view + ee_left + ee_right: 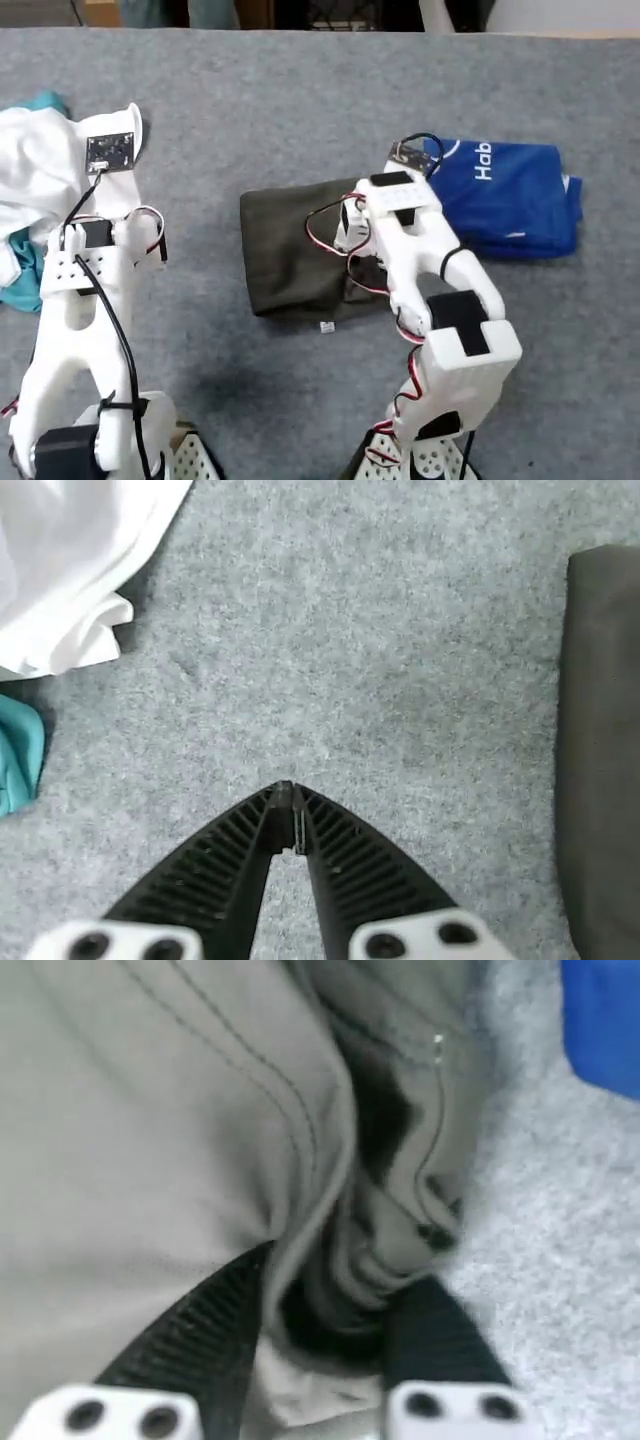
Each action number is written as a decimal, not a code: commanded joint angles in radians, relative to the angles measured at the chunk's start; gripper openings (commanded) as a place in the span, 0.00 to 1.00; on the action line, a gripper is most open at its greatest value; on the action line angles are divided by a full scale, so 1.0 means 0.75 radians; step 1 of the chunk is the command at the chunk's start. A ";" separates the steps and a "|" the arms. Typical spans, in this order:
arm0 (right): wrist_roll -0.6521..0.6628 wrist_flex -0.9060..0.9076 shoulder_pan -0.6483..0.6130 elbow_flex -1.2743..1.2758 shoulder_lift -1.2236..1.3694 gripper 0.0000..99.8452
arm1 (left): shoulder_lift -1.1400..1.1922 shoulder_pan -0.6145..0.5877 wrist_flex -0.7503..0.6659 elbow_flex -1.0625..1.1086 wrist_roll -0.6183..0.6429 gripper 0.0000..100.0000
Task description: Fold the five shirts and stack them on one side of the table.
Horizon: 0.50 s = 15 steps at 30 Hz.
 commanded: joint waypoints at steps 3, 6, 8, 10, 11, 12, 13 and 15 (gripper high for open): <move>0.057 0.168 0.074 -0.130 0.042 0.02 | -0.045 -0.007 -0.008 -0.001 -0.008 0.03; 0.133 0.297 0.119 -0.273 -0.005 0.01 | -0.045 -0.005 -0.006 0.001 -0.008 0.03; 0.213 0.378 0.143 -0.392 -0.032 0.01 | -0.045 -0.005 -0.006 -0.001 -0.008 0.03; 0.301 0.454 0.162 -0.531 -0.044 0.01 | -0.045 -0.009 -0.006 -0.001 -0.008 0.03; 0.342 0.501 0.170 -0.609 -0.046 0.01 | -0.045 -0.009 -0.006 -0.003 -0.008 0.03; 0.376 0.544 0.178 -0.688 -0.046 0.01 | -0.045 -0.009 -0.006 -0.003 -0.008 0.03; 0.409 0.581 0.188 -0.766 -0.044 0.01 | -0.045 -0.009 -0.006 -0.005 -0.008 0.03; 0.479 0.626 0.213 -0.909 -0.044 0.01 | -0.045 -0.009 -0.006 -0.005 -0.008 0.03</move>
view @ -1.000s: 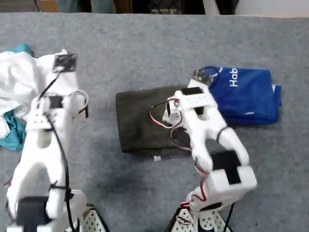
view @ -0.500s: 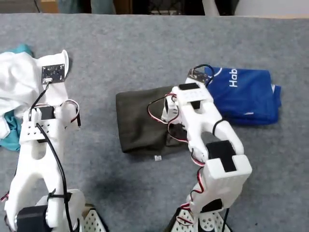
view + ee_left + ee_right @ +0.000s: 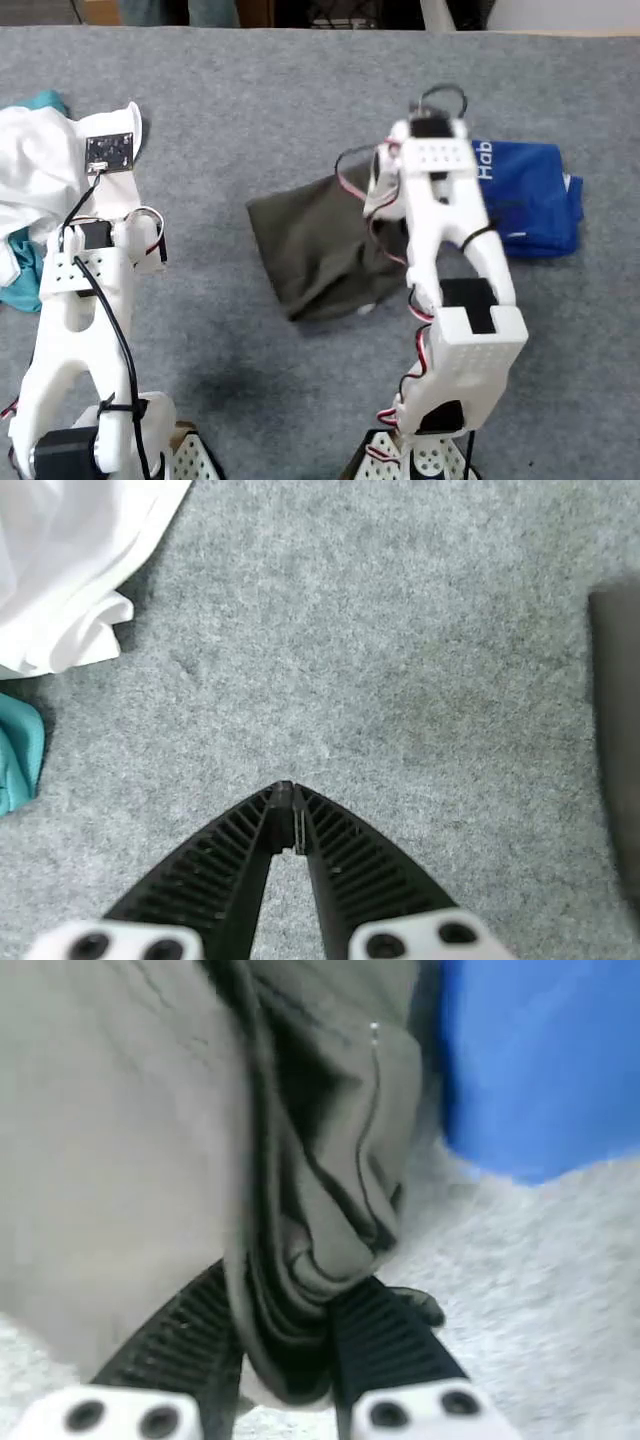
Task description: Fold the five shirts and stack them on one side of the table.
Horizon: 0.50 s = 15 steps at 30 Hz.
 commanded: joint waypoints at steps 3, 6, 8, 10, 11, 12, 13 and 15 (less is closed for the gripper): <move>0.207 0.082 0.100 -0.408 -0.073 0.01 | -0.045 -0.009 -0.006 -0.013 -0.008 0.03; 0.329 0.076 0.172 -0.519 -0.071 0.01 | -0.045 -0.007 -0.006 -0.013 -0.008 0.03; 0.385 0.074 0.231 -0.570 -0.056 0.01 | -0.045 -0.007 -0.006 -0.011 -0.008 0.03; 0.426 0.074 0.311 -0.617 -0.017 0.01 | -0.045 -0.007 -0.006 -0.009 -0.008 0.03; 0.456 0.072 0.360 -0.641 0.009 0.01 | -0.045 -0.007 -0.006 -0.007 -0.008 0.03; 0.495 0.072 0.411 -0.680 0.040 0.01 | -0.045 -0.007 -0.006 -0.005 -0.008 0.03; 0.526 0.070 0.462 -0.727 0.079 0.01 | -0.045 -0.007 -0.006 -0.005 -0.008 0.03; 0.563 0.070 0.561 -0.830 0.163 0.01 | -0.045 -0.007 -0.006 -0.005 -0.008 0.03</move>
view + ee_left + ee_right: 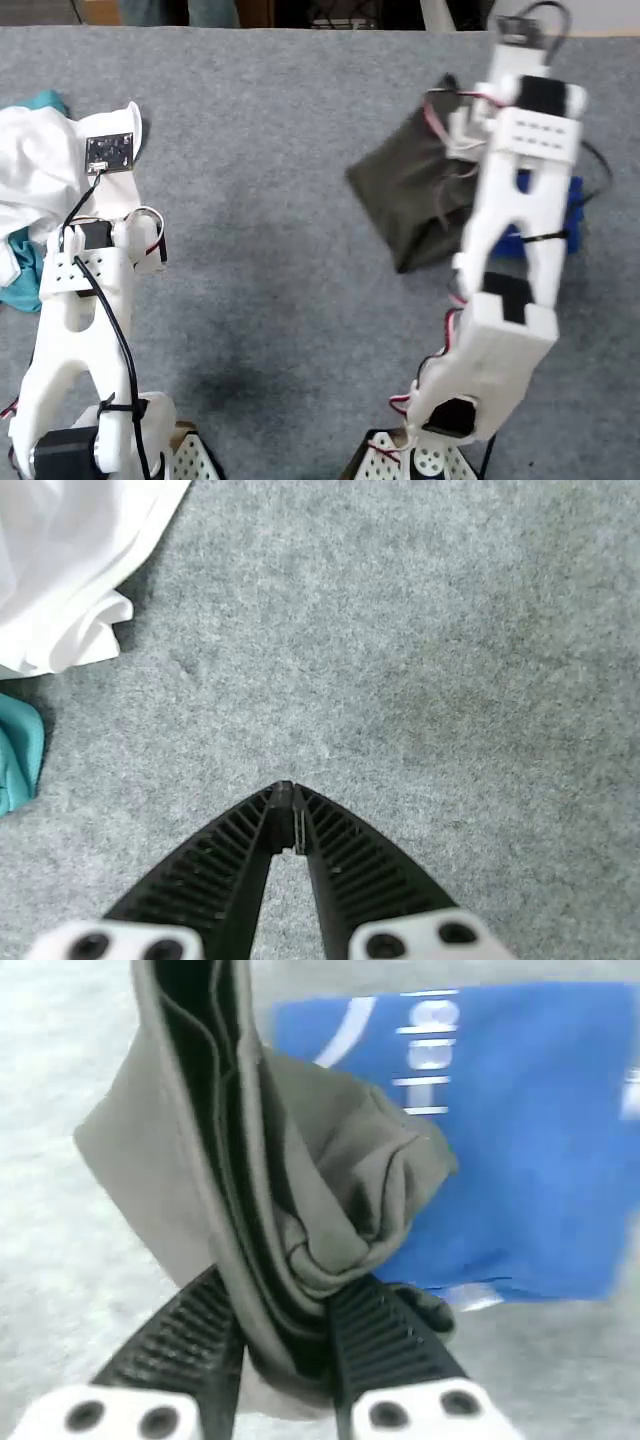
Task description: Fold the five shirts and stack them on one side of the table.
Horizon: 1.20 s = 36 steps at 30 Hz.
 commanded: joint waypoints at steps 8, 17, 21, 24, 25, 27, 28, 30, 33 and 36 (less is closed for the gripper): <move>0.123 0.047 0.411 -0.564 0.420 0.01 | -0.045 0.003 -0.006 -0.011 -0.008 0.03; 0.168 0.205 0.419 -0.838 0.617 0.35 | -0.045 -0.081 0.190 -0.148 -0.162 0.03; 0.160 0.205 0.417 -0.915 0.598 0.52 | -0.008 -0.359 0.344 -0.416 -0.203 0.14; 0.147 0.207 0.415 -0.920 0.568 0.45 | 0.096 -0.584 0.321 -0.598 -0.194 0.25; 0.125 0.207 0.413 -0.920 0.555 0.42 | 0.141 -0.639 0.288 -0.652 -0.203 0.24; 0.080 0.207 0.407 -0.920 0.531 0.36 | 0.256 -0.713 0.225 -0.748 -0.223 0.25; 0.061 0.207 0.401 -0.918 0.521 0.33 | 0.325 -0.742 0.192 -0.789 -0.254 0.26; 0.053 0.209 0.381 -0.913 0.512 0.29 | 0.497 -0.780 0.098 -0.854 -0.266 0.29; 0.047 0.209 0.354 -0.870 0.502 0.26 | 0.775 -0.817 -0.057 -0.975 -0.215 0.29; 0.045 0.209 0.338 -0.828 0.502 0.26 | 1.037 -0.838 -0.190 -1.102 -0.129 0.28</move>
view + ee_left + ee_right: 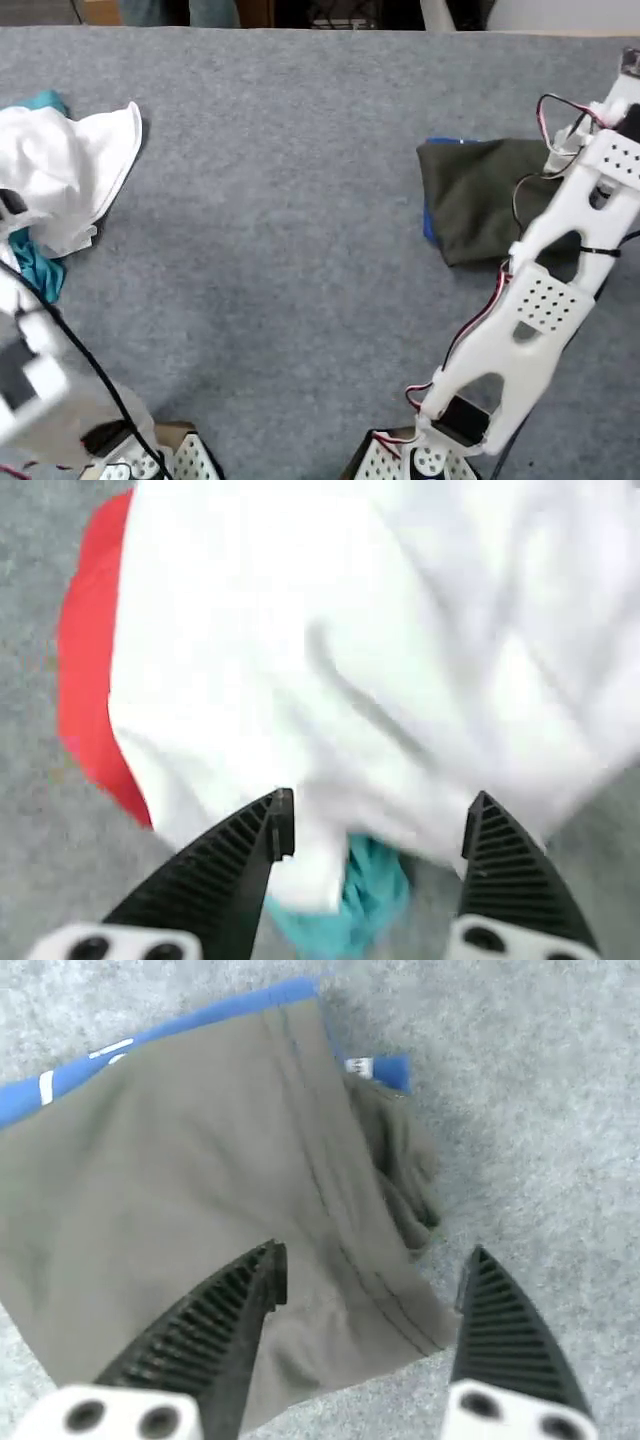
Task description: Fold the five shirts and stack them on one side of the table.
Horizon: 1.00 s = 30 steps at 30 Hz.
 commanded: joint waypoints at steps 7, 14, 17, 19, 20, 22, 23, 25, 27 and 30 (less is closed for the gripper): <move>-0.014 0.012 -0.027 0.062 -0.128 0.26 | 0.381 0.019 0.121 -0.425 0.100 0.05; -0.014 0.012 -0.029 0.062 -0.128 0.26 | 0.133 0.169 0.376 -0.474 0.100 0.03; -0.014 0.012 -0.029 0.062 -0.128 0.26 | -0.059 0.277 0.464 -0.472 0.055 0.03; -0.014 0.012 -0.029 0.062 -0.128 0.26 | -0.172 0.361 0.522 -0.472 0.008 0.03; -0.014 0.012 -0.029 0.062 -0.128 0.26 | -0.221 0.408 0.550 -0.472 -0.004 0.03; -0.014 0.012 -0.029 0.062 -0.128 0.26 | -0.309 0.506 0.612 -0.472 -0.010 0.03; -0.014 0.012 -0.029 0.062 -0.128 0.26 | -0.350 0.564 0.651 -0.472 -0.010 0.03; -0.014 0.012 -0.029 0.062 -0.128 0.26 | -0.421 0.697 0.728 -0.472 -0.002 0.03; -0.014 0.012 -0.033 0.062 -0.128 0.26 | -0.483 0.850 0.798 -0.472 -0.002 0.03; -0.014 0.012 -0.037 0.062 -0.128 0.26 | -0.542 1.098 0.884 -0.472 0.000 0.03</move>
